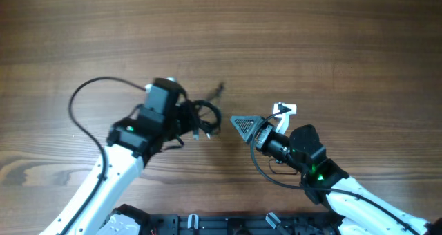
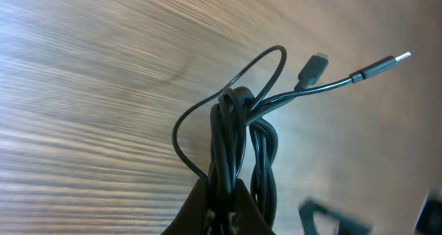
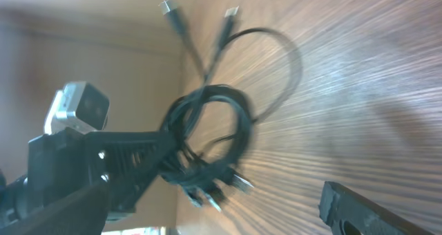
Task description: Untangle cables
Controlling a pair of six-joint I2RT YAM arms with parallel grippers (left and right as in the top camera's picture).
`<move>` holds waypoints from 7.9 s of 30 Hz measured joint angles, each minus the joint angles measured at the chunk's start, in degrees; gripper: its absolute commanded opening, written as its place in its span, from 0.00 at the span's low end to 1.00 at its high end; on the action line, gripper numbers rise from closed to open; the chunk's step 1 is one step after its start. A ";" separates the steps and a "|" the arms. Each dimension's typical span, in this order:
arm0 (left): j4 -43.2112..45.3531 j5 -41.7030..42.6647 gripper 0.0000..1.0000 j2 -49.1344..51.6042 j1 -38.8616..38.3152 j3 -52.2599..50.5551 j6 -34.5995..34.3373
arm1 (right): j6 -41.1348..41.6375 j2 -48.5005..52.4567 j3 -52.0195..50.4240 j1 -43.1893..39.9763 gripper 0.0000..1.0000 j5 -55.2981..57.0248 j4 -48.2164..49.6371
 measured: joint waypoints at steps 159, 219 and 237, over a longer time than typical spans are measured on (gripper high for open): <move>-3.08 35.71 0.08 0.00 -1.20 0.11 55.06 | -16.74 7.17 -0.52 -12.85 0.19 -36.02 9.92; 12.70 8.68 0.04 11.76 -14.34 0.22 -41.62 | 17.18 7.13 -0.57 -7.91 0.20 -2.89 5.62; 12.28 10.84 0.04 9.44 6.67 0.20 -0.35 | -12.04 6.99 -0.37 -10.47 1.00 -17.22 -7.61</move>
